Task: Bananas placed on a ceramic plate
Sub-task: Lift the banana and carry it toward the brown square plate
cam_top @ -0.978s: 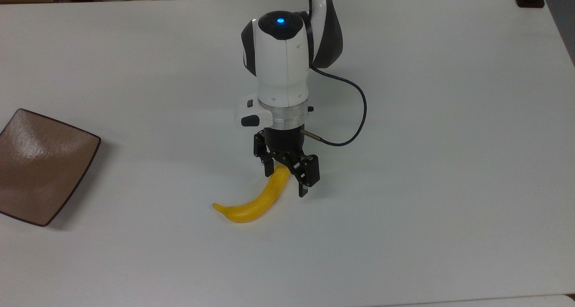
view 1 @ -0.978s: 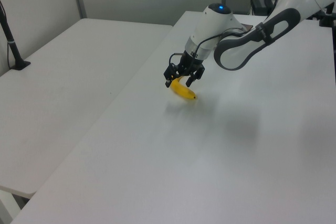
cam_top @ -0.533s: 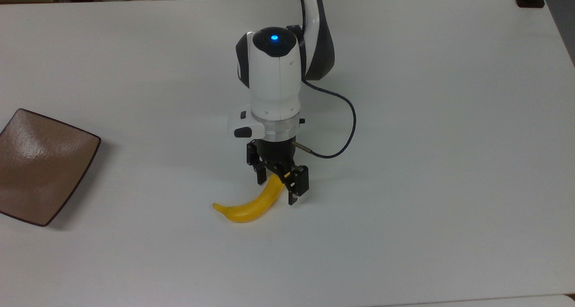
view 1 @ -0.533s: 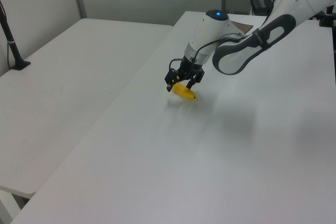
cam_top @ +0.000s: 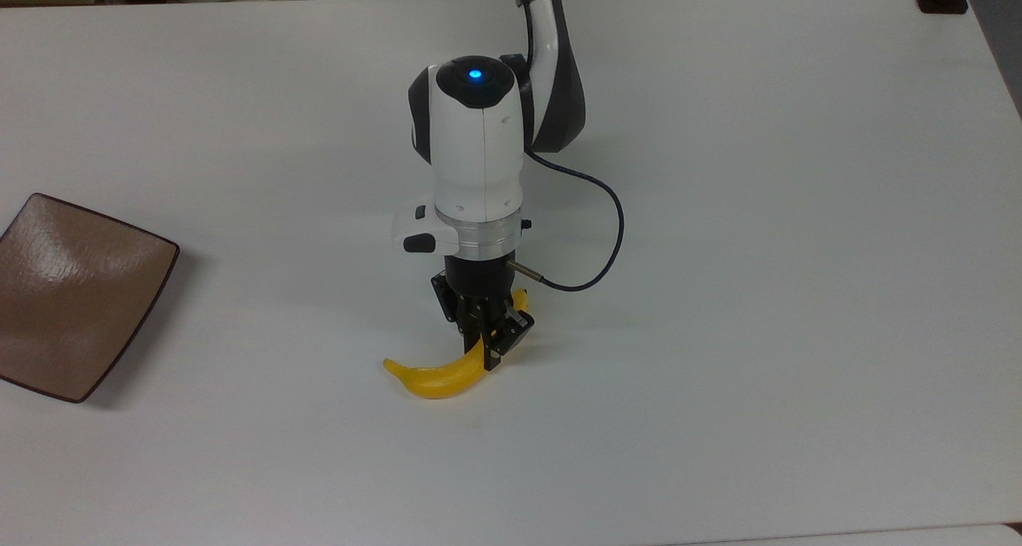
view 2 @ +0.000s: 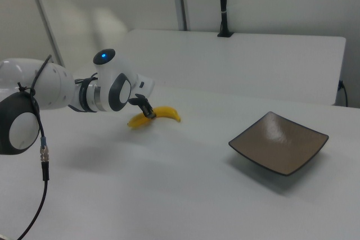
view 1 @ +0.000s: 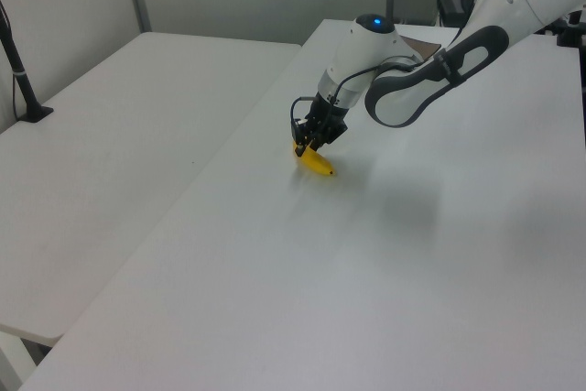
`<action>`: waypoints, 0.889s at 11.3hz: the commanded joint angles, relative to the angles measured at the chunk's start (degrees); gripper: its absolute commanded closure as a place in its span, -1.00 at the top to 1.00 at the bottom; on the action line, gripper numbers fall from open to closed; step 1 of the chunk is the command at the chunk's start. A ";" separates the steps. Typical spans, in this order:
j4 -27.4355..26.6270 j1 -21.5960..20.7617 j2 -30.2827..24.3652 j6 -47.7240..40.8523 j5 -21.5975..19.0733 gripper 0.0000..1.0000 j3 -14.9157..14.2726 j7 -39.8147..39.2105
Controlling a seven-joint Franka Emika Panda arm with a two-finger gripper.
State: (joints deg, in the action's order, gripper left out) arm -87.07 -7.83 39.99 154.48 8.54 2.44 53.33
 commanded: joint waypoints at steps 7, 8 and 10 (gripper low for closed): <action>2.77 1.85 -6.14 -6.55 0.16 -0.82 -0.06 -15.97; 2.78 2.11 -6.58 -7.26 0.59 -0.82 -0.24 -17.02; 2.87 3.25 -7.37 -9.45 0.33 -0.82 -0.77 -23.16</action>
State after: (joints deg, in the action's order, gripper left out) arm -84.05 -5.40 34.14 148.50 8.82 2.31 36.34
